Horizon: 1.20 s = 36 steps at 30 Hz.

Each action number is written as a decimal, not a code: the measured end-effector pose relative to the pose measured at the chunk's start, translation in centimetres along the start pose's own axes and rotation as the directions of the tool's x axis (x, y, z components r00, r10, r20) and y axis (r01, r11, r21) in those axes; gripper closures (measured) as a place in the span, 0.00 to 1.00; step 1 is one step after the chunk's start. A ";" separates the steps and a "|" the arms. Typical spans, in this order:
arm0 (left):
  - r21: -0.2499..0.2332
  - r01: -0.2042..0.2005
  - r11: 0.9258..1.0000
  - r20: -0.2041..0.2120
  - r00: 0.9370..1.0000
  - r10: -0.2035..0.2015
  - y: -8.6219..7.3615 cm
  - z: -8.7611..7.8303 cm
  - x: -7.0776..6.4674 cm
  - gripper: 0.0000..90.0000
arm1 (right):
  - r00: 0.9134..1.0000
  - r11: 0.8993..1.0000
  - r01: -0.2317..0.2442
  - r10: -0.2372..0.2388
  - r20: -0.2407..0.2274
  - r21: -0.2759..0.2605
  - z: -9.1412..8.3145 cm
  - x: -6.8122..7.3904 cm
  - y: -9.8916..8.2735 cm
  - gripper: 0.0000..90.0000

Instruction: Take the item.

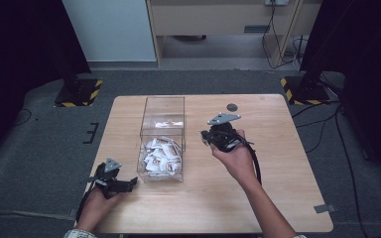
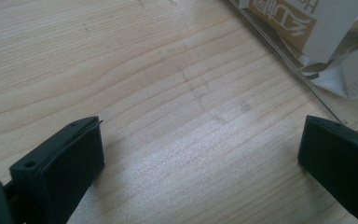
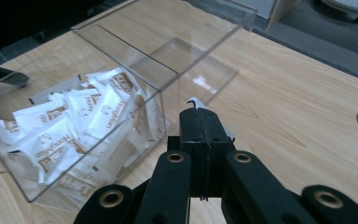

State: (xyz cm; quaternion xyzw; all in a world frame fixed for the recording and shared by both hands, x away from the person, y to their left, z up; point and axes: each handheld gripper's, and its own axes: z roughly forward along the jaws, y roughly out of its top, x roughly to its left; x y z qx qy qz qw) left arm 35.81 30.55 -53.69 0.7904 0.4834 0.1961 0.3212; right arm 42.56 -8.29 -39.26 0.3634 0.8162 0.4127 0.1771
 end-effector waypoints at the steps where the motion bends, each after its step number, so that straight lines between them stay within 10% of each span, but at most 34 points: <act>1: 0.000 0.000 1.000 0.000 1.000 0.000 0.0 0.0 0.0 0.00 | 1.000 1.000 -0.006 0.006 0.005 0.000 0.0 -0.3 -0.2 1.00; 36: 0.000 0.000 1.000 0.000 1.000 0.000 0.0 0.0 0.0 0.00 | 0.977 0.988 -0.134 0.117 0.181 0.081 2.0 -8.2 -5.4 1.00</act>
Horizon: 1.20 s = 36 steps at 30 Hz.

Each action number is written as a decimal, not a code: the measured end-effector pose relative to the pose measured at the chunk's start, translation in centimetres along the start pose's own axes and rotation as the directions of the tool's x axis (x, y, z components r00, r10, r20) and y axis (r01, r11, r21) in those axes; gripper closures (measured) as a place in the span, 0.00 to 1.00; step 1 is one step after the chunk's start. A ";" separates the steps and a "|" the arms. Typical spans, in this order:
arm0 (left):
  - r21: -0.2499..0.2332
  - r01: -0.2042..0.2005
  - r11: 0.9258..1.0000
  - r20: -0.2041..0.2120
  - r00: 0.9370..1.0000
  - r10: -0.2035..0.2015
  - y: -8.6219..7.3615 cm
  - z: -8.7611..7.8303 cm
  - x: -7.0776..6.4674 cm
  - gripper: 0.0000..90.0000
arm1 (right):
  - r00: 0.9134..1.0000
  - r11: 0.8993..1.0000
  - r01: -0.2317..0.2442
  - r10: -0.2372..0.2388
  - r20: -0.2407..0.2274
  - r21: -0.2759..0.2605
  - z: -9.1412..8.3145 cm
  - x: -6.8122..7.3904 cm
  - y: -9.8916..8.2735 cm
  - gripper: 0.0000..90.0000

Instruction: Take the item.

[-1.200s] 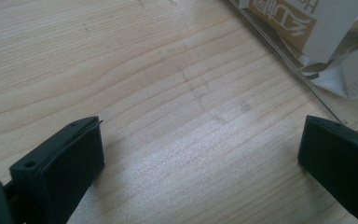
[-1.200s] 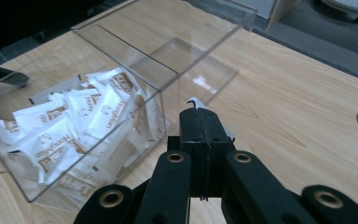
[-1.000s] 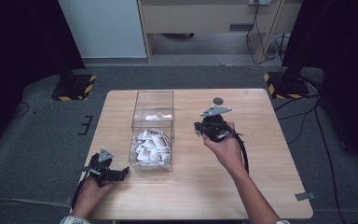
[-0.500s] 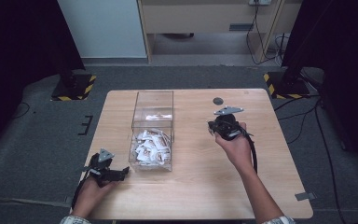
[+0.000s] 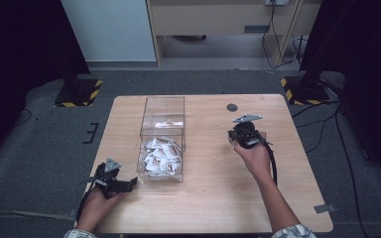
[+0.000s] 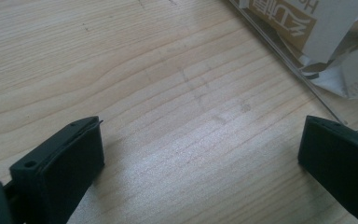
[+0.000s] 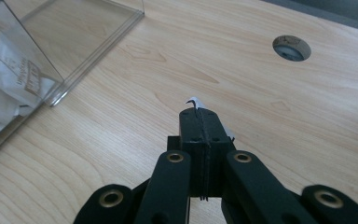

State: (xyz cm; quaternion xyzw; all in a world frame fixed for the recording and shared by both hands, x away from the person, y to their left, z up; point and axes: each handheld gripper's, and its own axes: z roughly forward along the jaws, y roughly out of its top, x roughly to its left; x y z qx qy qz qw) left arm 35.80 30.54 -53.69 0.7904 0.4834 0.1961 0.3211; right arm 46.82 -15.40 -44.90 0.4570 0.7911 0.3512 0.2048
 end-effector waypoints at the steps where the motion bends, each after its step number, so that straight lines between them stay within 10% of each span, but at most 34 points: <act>1: 0.000 0.000 1.000 0.000 1.000 0.000 0.0 0.0 0.0 0.00 | 1.000 1.000 -0.009 0.009 0.001 0.004 0.2 0.0 -0.1 1.00; 11: 0.000 0.000 1.000 0.000 1.000 0.000 0.0 0.0 0.0 0.00 | 0.999 0.998 -0.043 0.043 -0.012 0.039 2.0 0.0 -0.7 0.98; 28: 0.000 0.000 1.000 0.000 1.000 0.000 0.0 0.0 0.0 0.00 | 1.000 0.999 -0.024 0.024 -0.015 -0.033 -0.1 2.3 -1.6 0.24; 36: 0.000 0.000 1.000 0.000 1.000 0.000 0.0 0.0 0.0 0.00 | 1.000 0.999 -0.018 0.018 -0.022 -0.028 -1.2 2.8 -4.5 0.12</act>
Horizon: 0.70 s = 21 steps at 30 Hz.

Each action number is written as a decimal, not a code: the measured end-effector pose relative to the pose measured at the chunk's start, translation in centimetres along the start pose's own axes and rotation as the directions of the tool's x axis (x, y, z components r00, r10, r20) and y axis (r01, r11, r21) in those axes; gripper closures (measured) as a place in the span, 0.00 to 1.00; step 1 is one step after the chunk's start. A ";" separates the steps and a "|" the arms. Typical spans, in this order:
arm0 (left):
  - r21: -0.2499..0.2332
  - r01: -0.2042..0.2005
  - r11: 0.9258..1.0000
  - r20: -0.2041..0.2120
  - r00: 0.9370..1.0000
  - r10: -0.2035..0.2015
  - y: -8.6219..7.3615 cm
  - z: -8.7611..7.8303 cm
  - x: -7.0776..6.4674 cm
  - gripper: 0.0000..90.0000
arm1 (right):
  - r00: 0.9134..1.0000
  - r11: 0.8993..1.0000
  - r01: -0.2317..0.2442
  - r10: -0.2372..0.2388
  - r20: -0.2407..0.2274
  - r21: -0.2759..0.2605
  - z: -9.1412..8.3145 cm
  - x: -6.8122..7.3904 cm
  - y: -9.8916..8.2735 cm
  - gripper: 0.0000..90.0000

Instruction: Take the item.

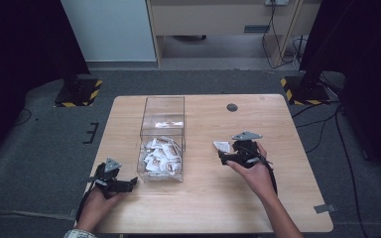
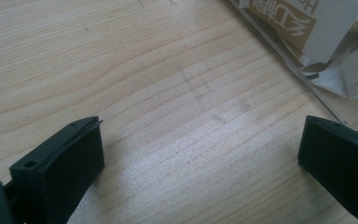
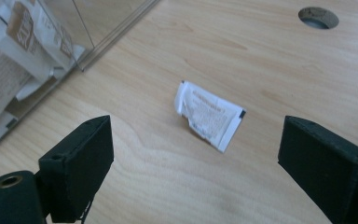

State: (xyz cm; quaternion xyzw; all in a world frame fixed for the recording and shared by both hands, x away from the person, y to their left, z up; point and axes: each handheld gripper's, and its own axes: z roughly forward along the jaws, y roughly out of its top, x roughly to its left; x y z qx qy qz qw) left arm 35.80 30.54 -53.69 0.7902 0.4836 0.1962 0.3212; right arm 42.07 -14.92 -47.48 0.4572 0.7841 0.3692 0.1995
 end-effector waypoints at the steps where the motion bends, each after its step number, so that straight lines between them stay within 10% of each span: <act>1: 0.000 0.000 1.000 0.000 1.000 0.000 0.0 0.0 0.0 0.00 | 1.000 1.000 0.000 0.000 0.000 0.002 -0.1 0.0 -0.4 0.11; 21: 0.000 0.000 1.000 0.000 1.000 0.000 0.0 0.0 0.0 0.00 | 0.998 0.998 -0.022 0.025 -0.056 0.061 -0.5 1.3 -5.7 0.06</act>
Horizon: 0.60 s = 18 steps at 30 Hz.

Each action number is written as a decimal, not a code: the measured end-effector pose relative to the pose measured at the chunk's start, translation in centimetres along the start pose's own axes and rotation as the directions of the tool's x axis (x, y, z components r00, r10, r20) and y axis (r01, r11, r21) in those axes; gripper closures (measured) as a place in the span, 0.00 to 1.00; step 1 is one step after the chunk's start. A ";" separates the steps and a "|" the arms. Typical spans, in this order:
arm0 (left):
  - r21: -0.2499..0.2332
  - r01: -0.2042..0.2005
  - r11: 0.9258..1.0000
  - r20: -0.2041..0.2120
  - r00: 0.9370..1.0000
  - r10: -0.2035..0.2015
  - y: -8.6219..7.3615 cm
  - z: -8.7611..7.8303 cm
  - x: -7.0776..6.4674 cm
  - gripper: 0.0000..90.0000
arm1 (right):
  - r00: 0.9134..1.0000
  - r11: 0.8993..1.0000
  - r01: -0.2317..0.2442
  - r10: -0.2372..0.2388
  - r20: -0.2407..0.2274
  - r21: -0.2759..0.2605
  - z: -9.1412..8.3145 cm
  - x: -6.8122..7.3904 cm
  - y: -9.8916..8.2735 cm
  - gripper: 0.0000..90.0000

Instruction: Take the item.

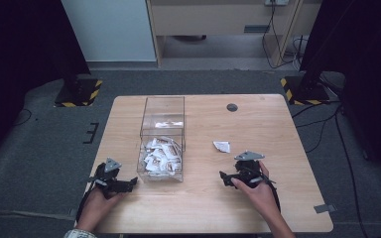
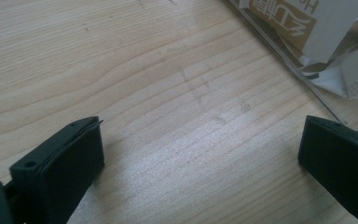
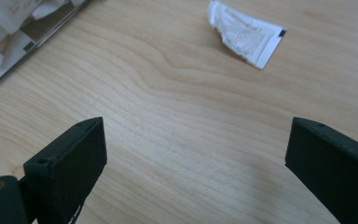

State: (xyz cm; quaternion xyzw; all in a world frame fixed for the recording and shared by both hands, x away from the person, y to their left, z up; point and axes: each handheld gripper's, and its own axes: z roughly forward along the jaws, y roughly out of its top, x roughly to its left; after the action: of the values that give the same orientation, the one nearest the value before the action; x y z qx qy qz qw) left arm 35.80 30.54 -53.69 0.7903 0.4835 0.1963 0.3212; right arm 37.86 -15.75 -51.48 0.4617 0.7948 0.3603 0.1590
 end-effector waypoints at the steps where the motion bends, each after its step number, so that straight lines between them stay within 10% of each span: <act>1: 0.000 0.000 1.000 0.000 1.000 0.000 0.0 0.0 0.0 0.00 | 1.000 1.000 0.007 -0.007 -0.003 0.004 0.2 0.1 -0.2 0.06; 18: 0.000 0.000 1.000 0.000 1.000 0.000 0.0 0.0 0.0 0.00 | 0.997 0.998 0.050 -0.052 0.054 0.035 2.0 1.7 -1.5 0.01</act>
State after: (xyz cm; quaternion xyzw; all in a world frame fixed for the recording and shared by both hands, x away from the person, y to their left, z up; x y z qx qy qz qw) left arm 35.80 30.54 -53.69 0.7903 0.4835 0.1963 0.3212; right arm 37.20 -13.91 -53.85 0.4537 0.8076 0.3298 0.1820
